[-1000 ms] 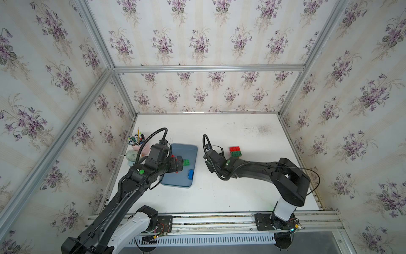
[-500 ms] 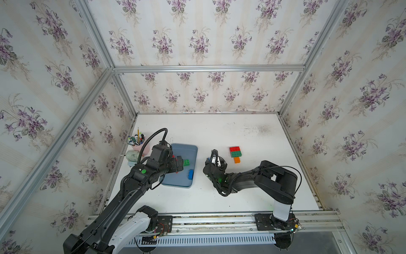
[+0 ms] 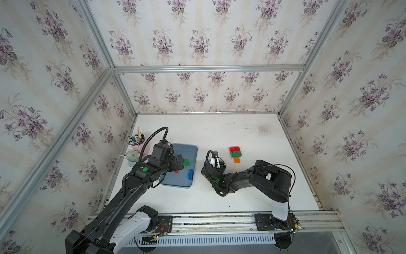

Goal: Assemble a rectangle with lego
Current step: Adjust the lego brick at the center of the board, then pick up the lego brick from the center of the board.

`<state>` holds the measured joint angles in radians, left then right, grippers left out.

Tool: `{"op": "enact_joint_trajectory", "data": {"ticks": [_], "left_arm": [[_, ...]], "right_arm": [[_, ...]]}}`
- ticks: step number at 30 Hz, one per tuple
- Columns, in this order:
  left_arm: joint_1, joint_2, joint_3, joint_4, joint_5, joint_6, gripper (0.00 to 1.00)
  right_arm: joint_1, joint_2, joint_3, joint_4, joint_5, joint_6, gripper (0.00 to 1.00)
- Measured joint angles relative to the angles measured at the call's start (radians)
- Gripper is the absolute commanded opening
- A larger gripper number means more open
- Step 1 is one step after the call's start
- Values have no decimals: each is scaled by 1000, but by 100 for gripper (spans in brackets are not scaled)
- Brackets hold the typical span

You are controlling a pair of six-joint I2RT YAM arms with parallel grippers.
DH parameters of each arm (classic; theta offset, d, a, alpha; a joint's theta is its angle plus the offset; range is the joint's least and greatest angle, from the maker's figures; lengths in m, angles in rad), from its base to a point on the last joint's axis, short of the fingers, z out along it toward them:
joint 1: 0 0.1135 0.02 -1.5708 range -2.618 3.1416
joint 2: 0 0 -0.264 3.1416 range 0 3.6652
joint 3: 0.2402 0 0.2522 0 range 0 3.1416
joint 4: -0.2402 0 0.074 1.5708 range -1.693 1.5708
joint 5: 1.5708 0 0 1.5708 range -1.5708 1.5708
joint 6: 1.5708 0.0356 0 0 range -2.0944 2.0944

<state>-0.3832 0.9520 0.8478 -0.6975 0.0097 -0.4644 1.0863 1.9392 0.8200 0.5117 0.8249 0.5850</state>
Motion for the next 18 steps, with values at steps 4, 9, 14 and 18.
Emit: {"op": "enact_joint_trajectory", "data": {"ticks": [4,9,14,18], "left_arm": [[0,-6,0,0,-8,0,100],[0,-10,21,-4,-11,5,100],[0,24,77,-13,34,67,100],[-2,60,108,-11,168,165,100]], "right_arm": [[0,-1,10,-27,-3,20,82],[0,-34,68,-159,-25,29,87],[-8,-80,301,-476,-89,36,88],[-51,-90,466,-769,-202,44,87]]}}
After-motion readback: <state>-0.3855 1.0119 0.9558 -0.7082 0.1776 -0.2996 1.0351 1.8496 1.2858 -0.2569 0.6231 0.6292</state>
